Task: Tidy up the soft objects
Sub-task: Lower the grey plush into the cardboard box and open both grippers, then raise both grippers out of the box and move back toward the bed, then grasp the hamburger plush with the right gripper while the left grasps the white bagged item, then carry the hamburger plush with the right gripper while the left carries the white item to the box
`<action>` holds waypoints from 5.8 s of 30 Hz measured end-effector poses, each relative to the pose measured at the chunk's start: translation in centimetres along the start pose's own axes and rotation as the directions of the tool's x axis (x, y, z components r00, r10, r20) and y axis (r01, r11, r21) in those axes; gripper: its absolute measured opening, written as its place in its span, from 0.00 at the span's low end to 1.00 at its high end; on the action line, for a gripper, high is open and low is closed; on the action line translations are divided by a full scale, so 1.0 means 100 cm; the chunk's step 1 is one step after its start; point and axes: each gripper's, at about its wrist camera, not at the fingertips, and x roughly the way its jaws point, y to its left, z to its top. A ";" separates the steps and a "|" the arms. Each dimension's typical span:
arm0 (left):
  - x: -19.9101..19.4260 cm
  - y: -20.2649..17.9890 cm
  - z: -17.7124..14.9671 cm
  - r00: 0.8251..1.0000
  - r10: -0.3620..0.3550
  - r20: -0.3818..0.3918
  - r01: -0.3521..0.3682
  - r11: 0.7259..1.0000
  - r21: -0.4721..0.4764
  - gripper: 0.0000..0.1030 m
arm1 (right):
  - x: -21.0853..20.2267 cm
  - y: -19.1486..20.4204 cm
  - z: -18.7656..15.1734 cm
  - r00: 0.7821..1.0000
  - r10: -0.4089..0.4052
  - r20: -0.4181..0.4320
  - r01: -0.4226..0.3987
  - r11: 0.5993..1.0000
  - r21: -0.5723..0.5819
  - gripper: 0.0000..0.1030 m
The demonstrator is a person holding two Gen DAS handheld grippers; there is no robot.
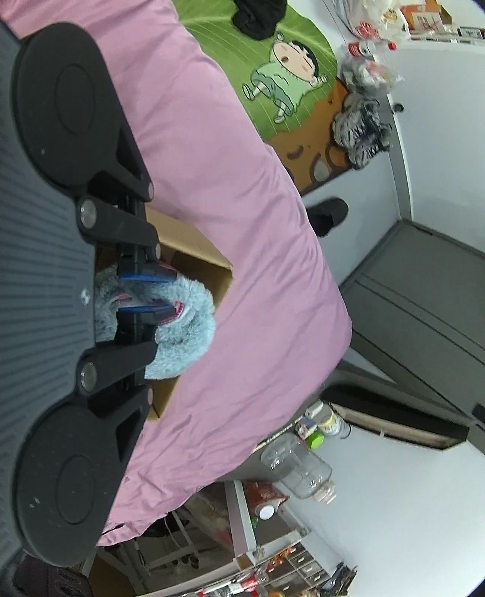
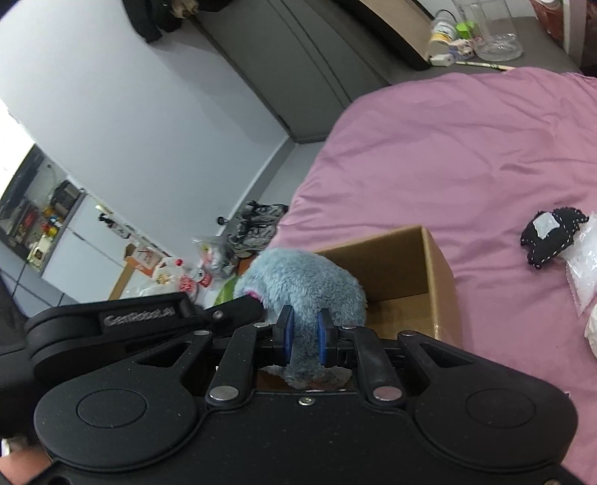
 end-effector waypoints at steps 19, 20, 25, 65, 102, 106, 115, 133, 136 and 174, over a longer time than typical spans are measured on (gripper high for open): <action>-0.033 -0.021 -0.018 0.993 0.097 0.066 -0.101 0.993 0.057 0.67 | -0.042 -0.006 -0.005 0.999 -0.032 -0.004 0.032 0.998 -0.054 0.52; -0.038 -0.025 -0.021 0.991 0.103 0.081 -0.108 0.992 0.061 0.72 | -0.048 -0.007 -0.006 0.999 -0.032 0.000 0.032 0.998 -0.060 0.54; -0.055 -0.039 -0.033 0.984 0.114 0.138 -0.123 0.991 0.057 0.80 | -0.081 -0.014 -0.007 0.999 -0.032 0.028 0.034 0.997 -0.076 0.65; -0.145 -0.170 -0.114 0.994 0.075 0.078 -0.094 0.958 0.272 1.00 | -0.258 -0.117 -0.011 0.981 -0.149 0.122 0.156 0.987 -0.046 1.00; -0.024 -0.216 -0.131 0.993 0.115 0.024 -0.118 0.967 0.224 0.93 | -0.180 -0.225 0.017 0.983 -0.179 0.042 0.169 0.968 0.186 0.99; 0.007 -0.213 -0.133 0.991 0.131 -0.006 -0.128 0.974 0.190 0.84 | -0.174 -0.229 0.022 0.984 -0.170 0.050 0.158 0.969 0.189 0.99; 0.066 -0.199 -0.141 0.978 0.183 -0.098 -0.171 0.977 0.127 0.66 | -0.134 -0.252 0.027 0.986 -0.165 -0.019 0.166 0.962 0.217 0.89; 0.108 -0.196 -0.137 0.947 0.257 -0.193 -0.266 0.964 -0.024 0.27 | -0.084 -0.270 0.031 0.980 -0.189 -0.067 0.199 0.953 0.226 0.61; 0.103 -0.195 -0.136 0.954 0.233 -0.187 -0.239 0.971 -0.013 0.27 | -0.087 -0.268 0.029 0.978 -0.193 -0.072 0.205 0.953 0.223 0.51; -0.074 -0.168 -0.122 0.999 0.007 -0.034 0.000 0.981 0.192 0.27 | -0.230 -0.139 -0.021 0.929 -0.293 0.225 0.282 0.956 0.079 0.46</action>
